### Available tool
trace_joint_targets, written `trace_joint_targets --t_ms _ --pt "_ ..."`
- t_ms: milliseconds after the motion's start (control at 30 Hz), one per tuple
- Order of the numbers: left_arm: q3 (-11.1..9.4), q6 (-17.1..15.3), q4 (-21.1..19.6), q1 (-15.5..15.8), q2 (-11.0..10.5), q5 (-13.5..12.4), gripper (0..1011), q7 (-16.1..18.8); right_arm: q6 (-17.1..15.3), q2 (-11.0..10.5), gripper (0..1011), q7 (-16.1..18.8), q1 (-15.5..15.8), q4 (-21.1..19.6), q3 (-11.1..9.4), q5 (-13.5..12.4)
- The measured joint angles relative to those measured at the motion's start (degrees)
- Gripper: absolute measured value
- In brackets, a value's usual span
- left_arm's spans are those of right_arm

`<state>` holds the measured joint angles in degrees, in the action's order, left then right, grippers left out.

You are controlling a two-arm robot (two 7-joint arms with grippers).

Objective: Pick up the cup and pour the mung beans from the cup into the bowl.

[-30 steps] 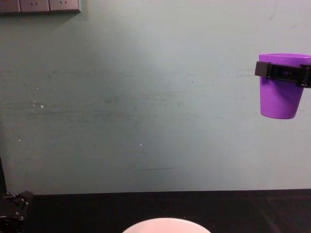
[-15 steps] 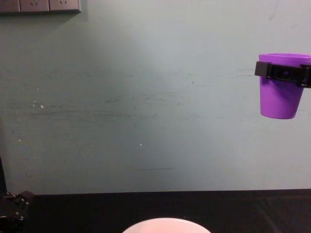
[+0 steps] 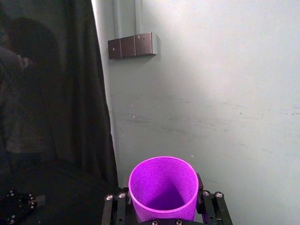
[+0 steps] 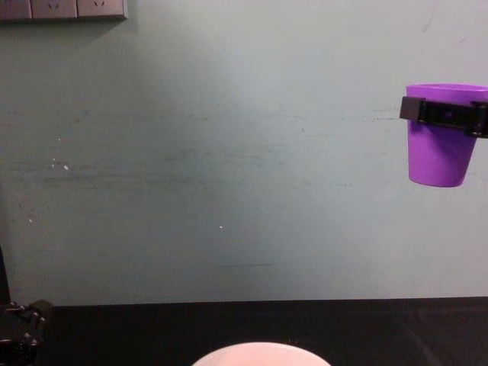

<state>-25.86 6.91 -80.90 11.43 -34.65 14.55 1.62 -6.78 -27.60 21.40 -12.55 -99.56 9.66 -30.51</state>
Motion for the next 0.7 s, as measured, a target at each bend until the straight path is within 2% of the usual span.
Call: trace_joint_targets --t_ms 700 --pt "0.0 0.0 0.0 0.0 0.0 0.0 0 0.0 0.0 0.0 737 0.0 0.0 0.0 0.0 0.0"
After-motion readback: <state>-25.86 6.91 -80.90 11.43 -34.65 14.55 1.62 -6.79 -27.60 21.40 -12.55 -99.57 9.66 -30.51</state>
